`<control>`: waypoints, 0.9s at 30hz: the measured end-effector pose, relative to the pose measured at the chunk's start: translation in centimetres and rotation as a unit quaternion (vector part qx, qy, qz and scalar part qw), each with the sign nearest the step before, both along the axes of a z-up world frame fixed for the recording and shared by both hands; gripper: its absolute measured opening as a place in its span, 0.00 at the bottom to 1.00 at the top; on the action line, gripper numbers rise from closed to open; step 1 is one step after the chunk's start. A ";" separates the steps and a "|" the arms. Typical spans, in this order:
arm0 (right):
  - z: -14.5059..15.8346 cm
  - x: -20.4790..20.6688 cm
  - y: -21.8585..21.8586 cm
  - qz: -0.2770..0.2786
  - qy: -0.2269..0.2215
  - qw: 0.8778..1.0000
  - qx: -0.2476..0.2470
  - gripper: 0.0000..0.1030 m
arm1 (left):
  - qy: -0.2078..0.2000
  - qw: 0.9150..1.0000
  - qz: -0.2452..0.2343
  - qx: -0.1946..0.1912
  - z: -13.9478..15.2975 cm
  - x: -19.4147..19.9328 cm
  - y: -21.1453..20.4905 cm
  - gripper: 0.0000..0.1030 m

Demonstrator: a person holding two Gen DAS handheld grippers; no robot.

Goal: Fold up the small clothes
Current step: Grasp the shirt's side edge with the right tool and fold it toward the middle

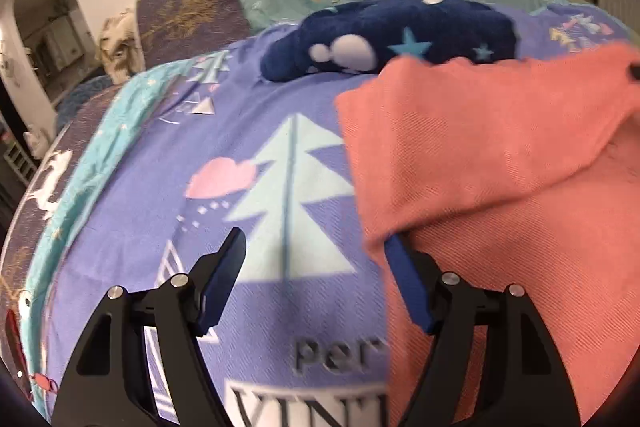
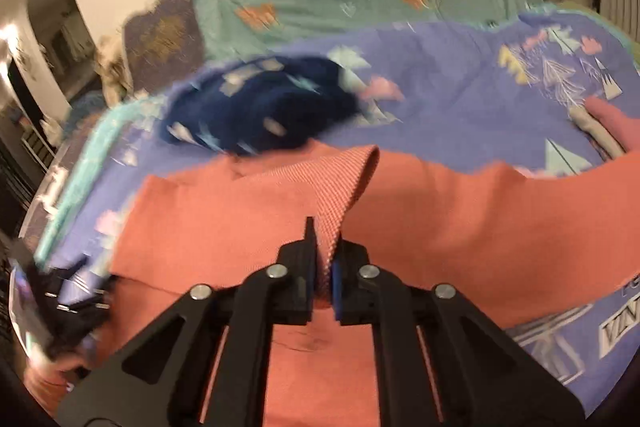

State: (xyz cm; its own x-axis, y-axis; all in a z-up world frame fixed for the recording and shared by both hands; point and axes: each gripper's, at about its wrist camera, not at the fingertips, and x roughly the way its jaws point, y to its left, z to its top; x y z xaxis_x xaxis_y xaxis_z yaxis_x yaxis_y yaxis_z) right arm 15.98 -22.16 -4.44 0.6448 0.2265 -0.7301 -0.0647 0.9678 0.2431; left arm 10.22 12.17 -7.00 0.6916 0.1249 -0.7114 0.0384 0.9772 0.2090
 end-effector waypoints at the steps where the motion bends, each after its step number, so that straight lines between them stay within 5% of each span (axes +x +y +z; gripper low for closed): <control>1: -1.1 0.4 -0.5 -0.004 0.020 1.000 -0.006 0.20 | 0.005 1.000 -0.007 -0.013 0.2 -0.5 -0.1 0.70; 4: -4.1 0.2 -2.4 -0.043 0.060 0.997 -0.018 0.23 | 0.013 0.999 -0.024 -0.036 0.8 -1.6 -0.4 0.69; 8: -3.0 -1.1 -3.0 -0.040 0.030 0.998 0.029 0.23 | -0.013 0.997 -0.049 -0.063 3.0 -1.7 -1.1 0.34; 11: -1.8 -2.0 -1.0 0.023 0.008 0.998 0.054 0.23 | -0.027 0.994 -0.058 -0.087 4.0 0.3 -2.0 0.22; 13: -1.9 -2.0 0.5 0.058 0.010 0.996 0.059 0.23 | -0.018 0.991 -0.065 -0.114 3.6 2.1 -2.7 0.22; 17: -6.3 -1.0 1.5 0.037 0.077 0.996 -0.010 0.20 | 0.058 0.994 -0.043 -0.088 -1.5 5.8 -4.4 0.23; 22: -5.3 -3.9 -1.2 0.038 0.030 0.999 0.022 0.28 | 0.039 0.993 -0.049 -0.100 -1.4 5.3 -4.5 0.27; 27: 0.4 -9.0 -11.9 -0.099 -0.072 0.988 0.093 0.33 | 0.041 0.992 -0.055 -0.106 -1.5 5.2 -4.2 0.33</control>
State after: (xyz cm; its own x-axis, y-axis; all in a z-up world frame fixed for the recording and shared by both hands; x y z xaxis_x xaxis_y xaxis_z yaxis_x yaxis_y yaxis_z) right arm 6.99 -34.05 -4.04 0.7845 0.2067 -0.5847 0.0746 0.9045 0.4200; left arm 15.37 7.94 -8.49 0.6311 -0.1072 -0.7683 0.1559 0.9877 -0.0097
